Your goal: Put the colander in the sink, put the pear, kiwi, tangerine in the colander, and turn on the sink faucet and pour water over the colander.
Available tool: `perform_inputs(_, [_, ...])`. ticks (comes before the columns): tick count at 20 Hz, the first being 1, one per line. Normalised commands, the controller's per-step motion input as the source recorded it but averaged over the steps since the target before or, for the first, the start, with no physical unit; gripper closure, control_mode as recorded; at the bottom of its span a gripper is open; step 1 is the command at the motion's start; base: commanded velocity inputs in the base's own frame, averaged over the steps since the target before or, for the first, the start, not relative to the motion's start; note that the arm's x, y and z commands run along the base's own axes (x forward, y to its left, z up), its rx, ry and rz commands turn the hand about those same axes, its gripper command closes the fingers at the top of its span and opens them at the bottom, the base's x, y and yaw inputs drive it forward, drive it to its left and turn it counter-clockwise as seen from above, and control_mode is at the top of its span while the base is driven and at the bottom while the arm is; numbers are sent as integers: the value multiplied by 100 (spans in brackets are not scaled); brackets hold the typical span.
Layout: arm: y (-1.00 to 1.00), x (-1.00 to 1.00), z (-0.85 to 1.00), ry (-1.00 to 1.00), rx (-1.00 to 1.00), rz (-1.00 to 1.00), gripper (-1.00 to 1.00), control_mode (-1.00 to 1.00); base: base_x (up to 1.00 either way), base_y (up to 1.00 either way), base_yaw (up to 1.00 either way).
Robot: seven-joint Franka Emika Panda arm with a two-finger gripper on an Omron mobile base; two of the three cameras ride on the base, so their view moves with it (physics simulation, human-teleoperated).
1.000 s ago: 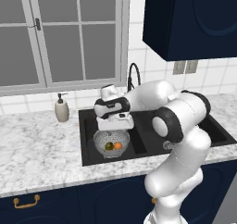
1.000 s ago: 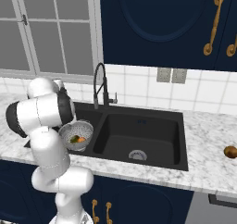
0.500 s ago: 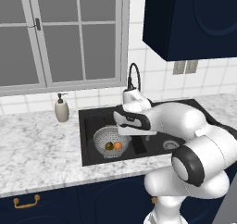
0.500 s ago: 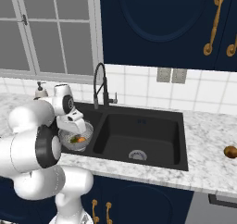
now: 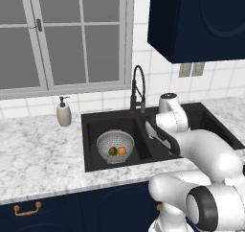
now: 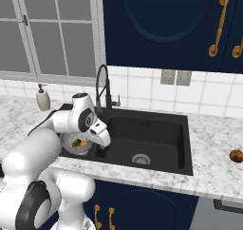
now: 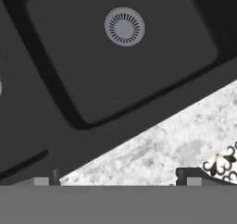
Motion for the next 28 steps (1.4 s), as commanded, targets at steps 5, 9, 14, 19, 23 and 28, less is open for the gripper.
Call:
perform_inputs(5, [-96, 0, 13, -22, 0, 0, -100, -100, 0, 0, 0])
perform_inputs(9, [-94, 0, 6, -6, 0, 0, -100, -100, 0, 0, 0])
perform_inputs(14, [-85, 10, 16, 0, -1, 0, -100, -100, 0, 0, 0])
perform_inputs(19, [-78, 8, 31, 0, -3, 0, -100, -100, 0, 0, 0])
perform_inputs(23, [-75, 0, 48, 2, -1, 0, -100, -100, 0, 0, 0])
perform_inputs(28, [-78, 1, 40, 0, 0, -1, -100, -100, 0, 0, 0])
